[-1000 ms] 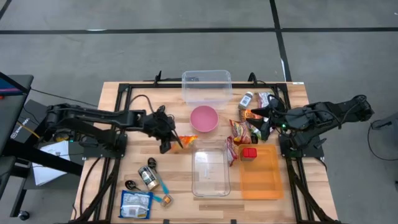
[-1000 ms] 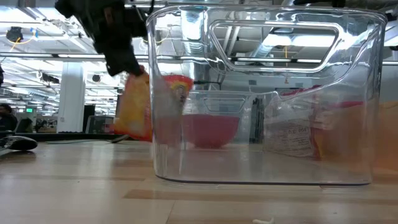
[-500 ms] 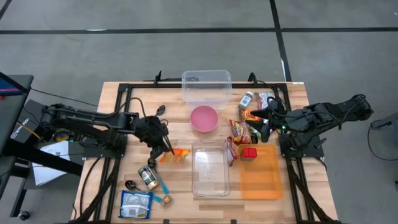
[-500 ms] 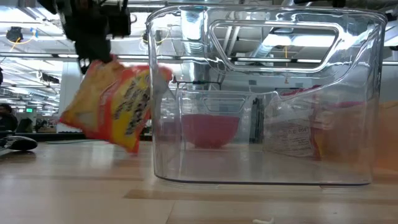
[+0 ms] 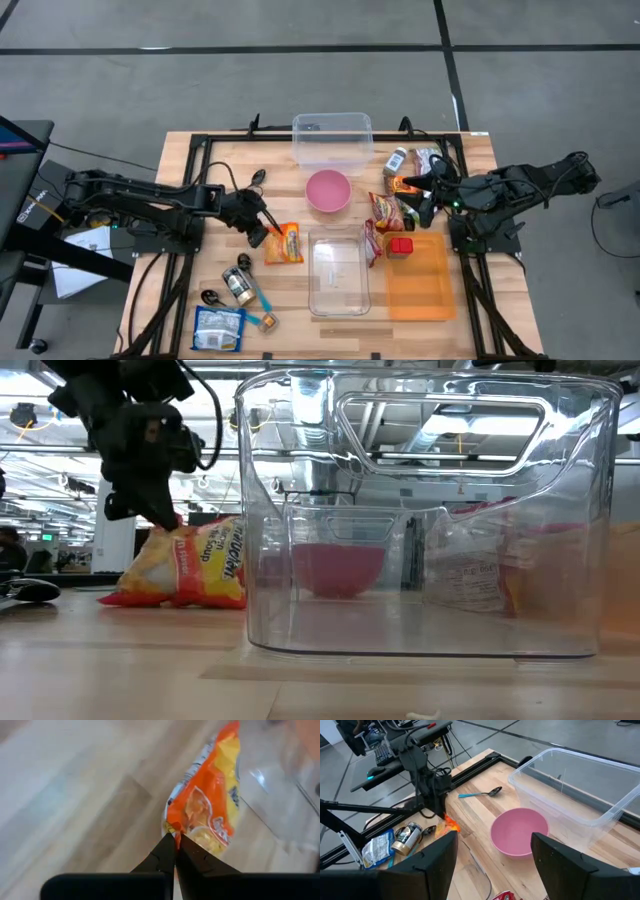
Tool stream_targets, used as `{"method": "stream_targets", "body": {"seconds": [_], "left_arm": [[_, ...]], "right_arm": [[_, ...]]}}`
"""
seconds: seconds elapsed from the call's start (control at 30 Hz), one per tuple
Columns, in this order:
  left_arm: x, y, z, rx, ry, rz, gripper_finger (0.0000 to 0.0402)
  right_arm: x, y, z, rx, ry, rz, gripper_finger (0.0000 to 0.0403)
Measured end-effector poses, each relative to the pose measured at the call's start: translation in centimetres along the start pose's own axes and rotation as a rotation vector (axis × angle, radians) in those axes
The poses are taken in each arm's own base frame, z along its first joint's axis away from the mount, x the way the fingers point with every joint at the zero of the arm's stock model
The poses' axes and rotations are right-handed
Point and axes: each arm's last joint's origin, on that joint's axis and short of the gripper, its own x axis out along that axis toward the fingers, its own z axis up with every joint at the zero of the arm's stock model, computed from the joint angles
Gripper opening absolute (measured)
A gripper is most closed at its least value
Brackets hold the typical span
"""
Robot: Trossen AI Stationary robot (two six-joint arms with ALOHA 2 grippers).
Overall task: Pick & Place Food Item
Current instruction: Put the orange noodle pack into the top transparent bin
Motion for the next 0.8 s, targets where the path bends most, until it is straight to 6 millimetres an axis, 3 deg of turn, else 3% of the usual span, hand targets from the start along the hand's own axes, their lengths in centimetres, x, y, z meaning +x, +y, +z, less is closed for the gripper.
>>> {"method": "stream_targets", "body": {"seconds": [0.27, 0.53, 0.67, 0.8], "left_arm": [[-0.4, 1.2, 0.8, -0.039, -0.139, 0.160, 0.0016], [-0.8, 2.4, 1.0, -0.073, -0.137, 0.239, 0.0133], [-1.1, 1.6, 1.5, 0.074, -0.186, 0.152, 0.0197], [-1.6, -0.1, 2.3, 0.311, -0.287, 0.003, 0.0229]], "right_arm": [[0.0, 0.0, 0.0, 0.005, 0.000, 0.000, 0.0245], [0.0, 0.0, 0.0, -0.002, 0.001, 0.000, 0.0245], [0.0, 0.0, 0.0, -0.003, 0.001, -0.001, 0.0245], [0.0, 0.0, 0.0, -0.005, 0.002, -0.001, 0.0245]]}}
